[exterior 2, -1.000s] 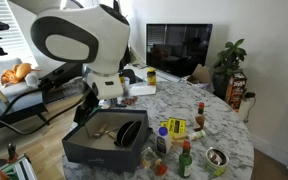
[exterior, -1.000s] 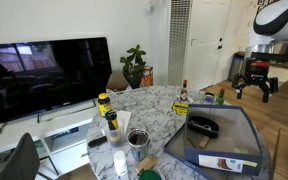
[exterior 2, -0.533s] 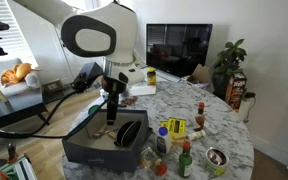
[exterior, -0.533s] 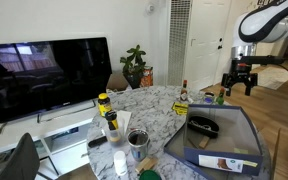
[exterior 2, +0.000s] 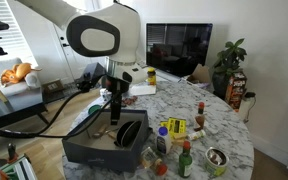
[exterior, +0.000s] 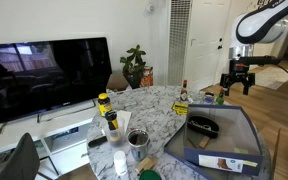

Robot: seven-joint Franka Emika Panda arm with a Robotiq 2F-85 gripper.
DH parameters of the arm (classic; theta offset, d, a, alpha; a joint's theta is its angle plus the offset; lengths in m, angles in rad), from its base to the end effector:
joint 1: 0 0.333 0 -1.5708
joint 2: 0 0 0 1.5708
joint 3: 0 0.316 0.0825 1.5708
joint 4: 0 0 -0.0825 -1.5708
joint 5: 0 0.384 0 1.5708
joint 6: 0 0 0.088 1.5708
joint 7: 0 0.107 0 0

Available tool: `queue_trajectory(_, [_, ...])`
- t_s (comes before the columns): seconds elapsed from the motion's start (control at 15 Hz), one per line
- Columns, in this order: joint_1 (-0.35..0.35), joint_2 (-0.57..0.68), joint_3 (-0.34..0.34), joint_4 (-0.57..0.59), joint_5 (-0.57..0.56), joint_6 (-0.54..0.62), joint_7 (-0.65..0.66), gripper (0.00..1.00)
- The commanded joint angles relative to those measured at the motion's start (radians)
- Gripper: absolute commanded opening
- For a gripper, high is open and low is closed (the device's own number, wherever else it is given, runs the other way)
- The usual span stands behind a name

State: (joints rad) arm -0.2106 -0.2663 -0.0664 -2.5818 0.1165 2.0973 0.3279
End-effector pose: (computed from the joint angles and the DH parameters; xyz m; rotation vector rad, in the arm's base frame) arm 0.3843 -0.1025 0.3366 -2.8498 0.9926 0.3366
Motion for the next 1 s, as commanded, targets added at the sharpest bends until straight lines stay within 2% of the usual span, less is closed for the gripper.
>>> queue_trajectory(0.0, [0.005, 0.098, -0.029, 0.022, -0.064, 0.084, -0.083, 1.0])
queue_trajectory(0.13, [0.015, 0.15, -0.045, 0.028, -0.061, 0.138, -0.168, 1.0])
queue_trajectory(0.4, [0.025, 0.261, -0.064, 0.063, -0.046, 0.174, -0.35, 1.0])
queue_trajectory(0.73, [0.021, 0.361, -0.066, 0.116, -0.044, 0.175, -0.447, 1.0])
queue_trajectory(0.93, [0.018, 0.398, -0.065, 0.137, -0.041, 0.195, -0.47, 0.96])
